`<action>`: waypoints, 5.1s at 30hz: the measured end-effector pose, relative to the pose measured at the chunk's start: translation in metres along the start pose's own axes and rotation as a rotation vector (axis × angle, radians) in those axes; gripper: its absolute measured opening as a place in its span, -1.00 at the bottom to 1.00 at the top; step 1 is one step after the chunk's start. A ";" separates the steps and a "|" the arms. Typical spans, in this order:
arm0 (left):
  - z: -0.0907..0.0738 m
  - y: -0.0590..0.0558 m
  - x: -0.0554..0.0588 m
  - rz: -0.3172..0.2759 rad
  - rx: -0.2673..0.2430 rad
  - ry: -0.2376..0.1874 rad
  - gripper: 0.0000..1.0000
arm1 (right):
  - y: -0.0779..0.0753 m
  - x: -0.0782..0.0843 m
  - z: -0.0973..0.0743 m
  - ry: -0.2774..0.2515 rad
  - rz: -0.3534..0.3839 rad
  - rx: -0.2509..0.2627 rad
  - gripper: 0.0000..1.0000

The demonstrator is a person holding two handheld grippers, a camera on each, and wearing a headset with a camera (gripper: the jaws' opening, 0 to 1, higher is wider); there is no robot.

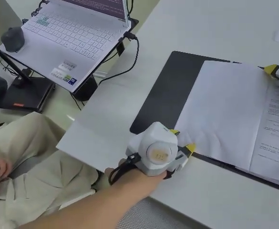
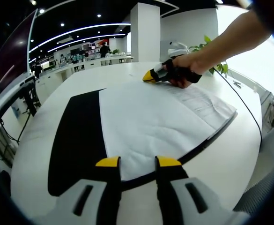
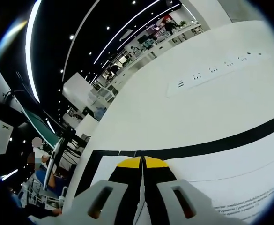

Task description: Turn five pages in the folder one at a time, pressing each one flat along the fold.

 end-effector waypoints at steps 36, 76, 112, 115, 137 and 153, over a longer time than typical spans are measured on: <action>-0.001 -0.001 -0.001 -0.008 0.004 0.010 -0.44 | 0.022 0.039 -0.035 0.078 -0.030 -0.070 -1.00; -0.002 -0.002 -0.001 0.004 0.007 0.015 -0.45 | 0.064 0.096 -0.093 0.120 -0.072 -0.145 -1.00; -0.003 -0.002 0.000 0.015 0.020 0.010 -0.45 | 0.109 0.162 -0.153 0.164 -0.038 -0.176 -1.00; -0.003 -0.002 0.000 0.014 0.020 0.010 -0.45 | 0.111 0.167 -0.157 0.163 -0.023 -0.180 -1.00; -0.004 -0.003 -0.001 0.003 0.014 0.023 -0.45 | 0.149 0.185 -0.207 0.144 0.124 -0.307 -1.00; -0.055 -0.034 -0.038 -0.143 0.103 0.052 -0.09 | 0.148 0.138 -0.301 -0.100 -0.039 -0.085 -0.40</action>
Point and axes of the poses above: the centre of the closed fingertips' face, and the gripper's own axes: z roughly forward along the fingers, y roughly to its left, x roughly out of its underside, the point moved 3 cm from there along -z, roughly backward along the fingers, and after that the axes turned 13 degrees about -z, right-handed, at the moved point
